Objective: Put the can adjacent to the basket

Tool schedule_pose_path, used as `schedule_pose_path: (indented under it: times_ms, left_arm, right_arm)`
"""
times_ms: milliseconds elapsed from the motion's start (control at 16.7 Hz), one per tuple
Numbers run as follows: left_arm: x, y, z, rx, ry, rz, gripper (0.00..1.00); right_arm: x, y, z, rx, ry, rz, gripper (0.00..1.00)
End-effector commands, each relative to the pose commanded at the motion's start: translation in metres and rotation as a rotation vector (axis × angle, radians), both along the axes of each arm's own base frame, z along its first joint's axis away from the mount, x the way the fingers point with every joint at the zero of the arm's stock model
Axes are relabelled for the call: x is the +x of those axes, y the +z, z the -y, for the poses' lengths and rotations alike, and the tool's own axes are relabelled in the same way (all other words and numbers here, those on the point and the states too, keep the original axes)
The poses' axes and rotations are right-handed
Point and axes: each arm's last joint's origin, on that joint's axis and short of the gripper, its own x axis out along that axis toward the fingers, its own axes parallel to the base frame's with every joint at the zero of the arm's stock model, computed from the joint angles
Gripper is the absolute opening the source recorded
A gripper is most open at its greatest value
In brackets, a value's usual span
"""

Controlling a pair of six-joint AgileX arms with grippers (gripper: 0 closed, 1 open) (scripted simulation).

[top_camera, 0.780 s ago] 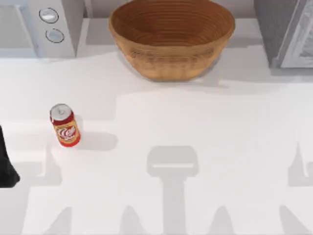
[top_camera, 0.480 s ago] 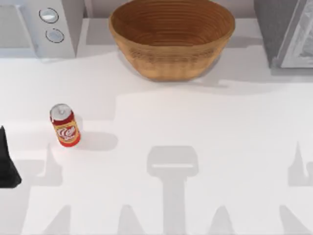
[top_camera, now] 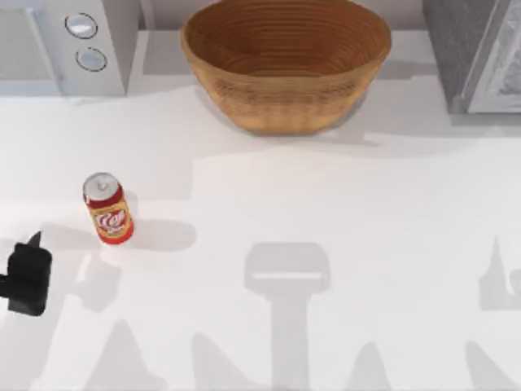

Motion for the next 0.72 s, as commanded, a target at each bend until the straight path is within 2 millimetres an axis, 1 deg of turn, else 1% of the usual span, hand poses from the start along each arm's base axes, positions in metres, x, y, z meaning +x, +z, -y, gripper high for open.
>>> schedule_pose_path:
  times_ms: [180, 360, 540, 720]
  left_arm:
    - [0.031, 0.022, 0.009, 0.093, -0.091, -0.22, 1.0]
    - [0.073, 0.037, 0.022, 0.176, -0.189, -0.432, 1.0]
    - [0.119, 0.041, 0.037, 0.244, -0.282, -0.624, 1.0]
    - [0.163, 0.034, 0.054, 0.293, -0.361, -0.782, 1.0]
  right_arm:
    - [0.0, 0.0, 0.0, 0.0, 0.0, 0.0, 1.0]
    - [0.0, 0.0, 0.0, 0.0, 0.0, 0.0, 1.0]
    - [0.0, 0.0, 0.0, 0.0, 0.0, 0.0, 1.0]
    - [0.0, 0.0, 0.0, 0.0, 0.0, 0.0, 1.0]
